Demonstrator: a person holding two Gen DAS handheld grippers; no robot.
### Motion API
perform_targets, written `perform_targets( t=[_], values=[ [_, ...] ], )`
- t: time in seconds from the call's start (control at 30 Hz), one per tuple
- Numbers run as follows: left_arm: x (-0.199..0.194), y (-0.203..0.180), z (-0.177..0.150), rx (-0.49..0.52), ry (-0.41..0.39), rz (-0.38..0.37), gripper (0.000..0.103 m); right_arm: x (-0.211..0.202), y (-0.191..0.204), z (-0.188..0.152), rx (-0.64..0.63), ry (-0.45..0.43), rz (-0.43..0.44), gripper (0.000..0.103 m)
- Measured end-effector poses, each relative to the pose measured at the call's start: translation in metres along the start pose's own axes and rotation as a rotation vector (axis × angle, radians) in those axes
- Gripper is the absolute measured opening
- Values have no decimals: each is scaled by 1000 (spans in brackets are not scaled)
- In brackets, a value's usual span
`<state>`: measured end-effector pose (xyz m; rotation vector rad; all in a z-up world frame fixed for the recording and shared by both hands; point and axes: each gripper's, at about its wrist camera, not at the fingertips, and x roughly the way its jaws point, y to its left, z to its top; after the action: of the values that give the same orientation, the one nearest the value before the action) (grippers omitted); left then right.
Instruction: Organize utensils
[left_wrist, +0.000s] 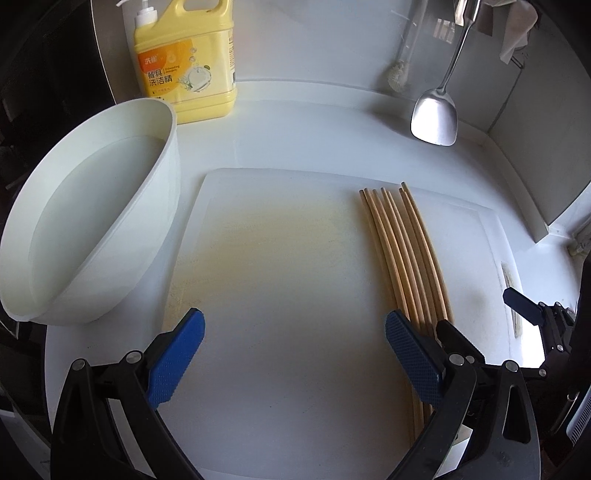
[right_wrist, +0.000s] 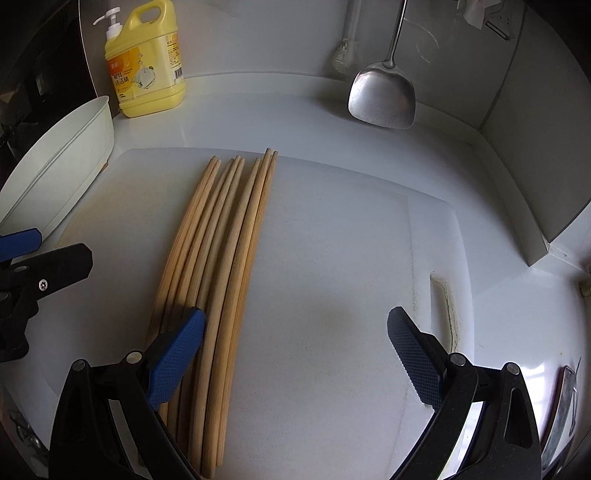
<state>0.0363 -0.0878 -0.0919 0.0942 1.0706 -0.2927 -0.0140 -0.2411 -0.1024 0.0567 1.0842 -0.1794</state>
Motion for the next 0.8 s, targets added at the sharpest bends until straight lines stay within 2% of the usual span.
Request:
perform_targets(
  t=[0.43, 0.8],
  values=[
    [18, -34, -2, 67, -9, -3, 97, -1, -34, -7, 64, -19, 10, 94],
    [29, -24, -8, 69, -7, 62, 97, 1, -46, -14, 102, -16, 24, 94]
  ],
)
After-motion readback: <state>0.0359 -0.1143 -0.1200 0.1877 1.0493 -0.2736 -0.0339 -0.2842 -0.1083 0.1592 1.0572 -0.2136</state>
